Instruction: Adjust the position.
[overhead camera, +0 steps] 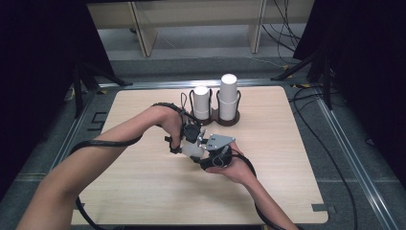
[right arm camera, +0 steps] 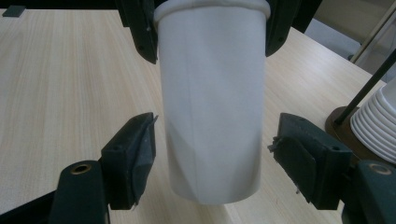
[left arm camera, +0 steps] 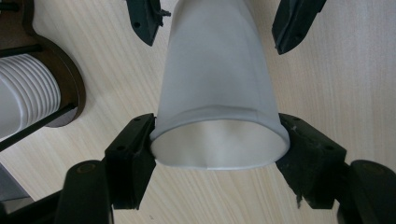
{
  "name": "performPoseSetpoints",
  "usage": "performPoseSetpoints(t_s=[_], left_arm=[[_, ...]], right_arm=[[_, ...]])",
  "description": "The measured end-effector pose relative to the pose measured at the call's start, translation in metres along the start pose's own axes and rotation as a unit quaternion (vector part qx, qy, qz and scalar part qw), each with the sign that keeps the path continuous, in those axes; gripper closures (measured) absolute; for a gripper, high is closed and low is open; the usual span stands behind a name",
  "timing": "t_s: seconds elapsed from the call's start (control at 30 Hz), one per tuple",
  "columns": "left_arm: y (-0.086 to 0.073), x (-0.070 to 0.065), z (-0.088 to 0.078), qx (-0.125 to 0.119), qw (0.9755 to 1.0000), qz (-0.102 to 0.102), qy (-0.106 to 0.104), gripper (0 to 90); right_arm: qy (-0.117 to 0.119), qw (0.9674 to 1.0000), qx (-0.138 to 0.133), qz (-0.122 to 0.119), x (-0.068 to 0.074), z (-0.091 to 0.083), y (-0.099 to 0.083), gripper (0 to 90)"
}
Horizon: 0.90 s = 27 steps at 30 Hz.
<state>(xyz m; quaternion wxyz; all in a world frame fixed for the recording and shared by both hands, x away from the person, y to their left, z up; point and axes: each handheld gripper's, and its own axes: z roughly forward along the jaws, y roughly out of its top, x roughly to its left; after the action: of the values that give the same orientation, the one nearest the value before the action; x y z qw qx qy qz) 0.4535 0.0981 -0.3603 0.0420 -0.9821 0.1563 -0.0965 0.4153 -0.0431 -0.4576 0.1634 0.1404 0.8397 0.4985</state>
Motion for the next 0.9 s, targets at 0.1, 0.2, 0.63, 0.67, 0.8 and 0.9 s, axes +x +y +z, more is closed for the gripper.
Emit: performPoseSetpoints(t_s=[0.1,0.2,0.63,0.67,0.8,0.9], left_arm=[[0.0002,0.0002,-0.0001,0.001,1.0,0.0,0.0,31.0],[0.0,-0.0006,0.0,-0.006,0.9999,-0.008,-0.002,31.0],[0.0001,-0.0006,0.0004,-0.006,0.9999,-0.008,-0.005,31.0],[0.0004,0.0003,0.0,-0.005,1.0,-0.001,-0.001,31.0],[0.0006,-0.0011,0.0013,-0.016,0.9998,-0.011,-0.002,31.0],[0.0007,-0.0002,0.0005,-0.015,0.9999,-0.008,0.0,31.0]], right_arm=[[0.0,0.9999,0.007,0.012,0.0025,0.0005,0.0,30.0],[0.002,1.0,0.004,0.002,0.0023,0.0025,0.0003,30.1],[0.005,1.0,0.004,0.003,0.0047,0.0067,-0.0025,31.0],[0.002,1.0,-0.001,-0.003,0.004,0.0075,-0.0023,31.1],[-0.004,0.9999,-0.005,-0.008,0.0036,0.0088,-0.0014,31.6],[-0.005,0.9999,-0.006,-0.008,0.0037,0.0095,-0.0011,31.8]])
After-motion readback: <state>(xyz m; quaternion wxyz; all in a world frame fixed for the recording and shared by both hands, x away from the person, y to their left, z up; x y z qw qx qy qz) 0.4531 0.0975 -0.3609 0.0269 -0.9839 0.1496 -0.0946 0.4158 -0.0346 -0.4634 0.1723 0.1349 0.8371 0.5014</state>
